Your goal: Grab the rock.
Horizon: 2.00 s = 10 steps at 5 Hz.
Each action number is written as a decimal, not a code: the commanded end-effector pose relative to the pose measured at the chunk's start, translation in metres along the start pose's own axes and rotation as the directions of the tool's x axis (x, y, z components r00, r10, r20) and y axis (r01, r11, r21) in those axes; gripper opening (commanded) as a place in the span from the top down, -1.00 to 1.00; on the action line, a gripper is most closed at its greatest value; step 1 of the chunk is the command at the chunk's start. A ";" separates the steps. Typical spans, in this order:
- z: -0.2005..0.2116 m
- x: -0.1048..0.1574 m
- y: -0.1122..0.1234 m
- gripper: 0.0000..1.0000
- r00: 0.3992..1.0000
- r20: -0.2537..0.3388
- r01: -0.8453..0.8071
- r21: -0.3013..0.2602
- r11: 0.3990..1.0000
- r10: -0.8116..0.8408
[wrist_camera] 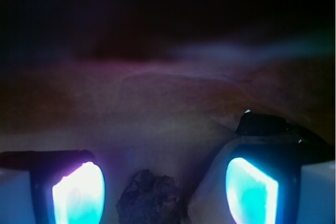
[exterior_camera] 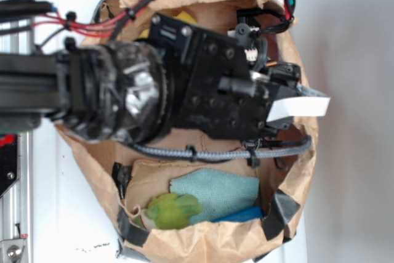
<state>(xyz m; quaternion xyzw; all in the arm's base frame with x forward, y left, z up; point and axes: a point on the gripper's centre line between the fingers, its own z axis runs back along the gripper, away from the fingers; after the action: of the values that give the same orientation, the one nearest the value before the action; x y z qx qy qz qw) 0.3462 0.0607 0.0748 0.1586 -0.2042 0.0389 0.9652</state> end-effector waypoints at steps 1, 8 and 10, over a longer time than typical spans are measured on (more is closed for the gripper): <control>0.008 -0.002 -0.003 -1.00 0.997 -0.009 0.079 0.015 0.997 -0.079; 0.007 -0.012 -0.010 -1.00 0.991 -0.061 0.121 -0.012 0.993 -0.122; -0.004 -0.020 -0.022 -1.00 0.992 -0.028 0.125 -0.027 0.992 -0.126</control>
<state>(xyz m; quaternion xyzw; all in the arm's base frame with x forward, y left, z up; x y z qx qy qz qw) 0.3261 0.0457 0.0416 0.1591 -0.1581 -0.0183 0.9744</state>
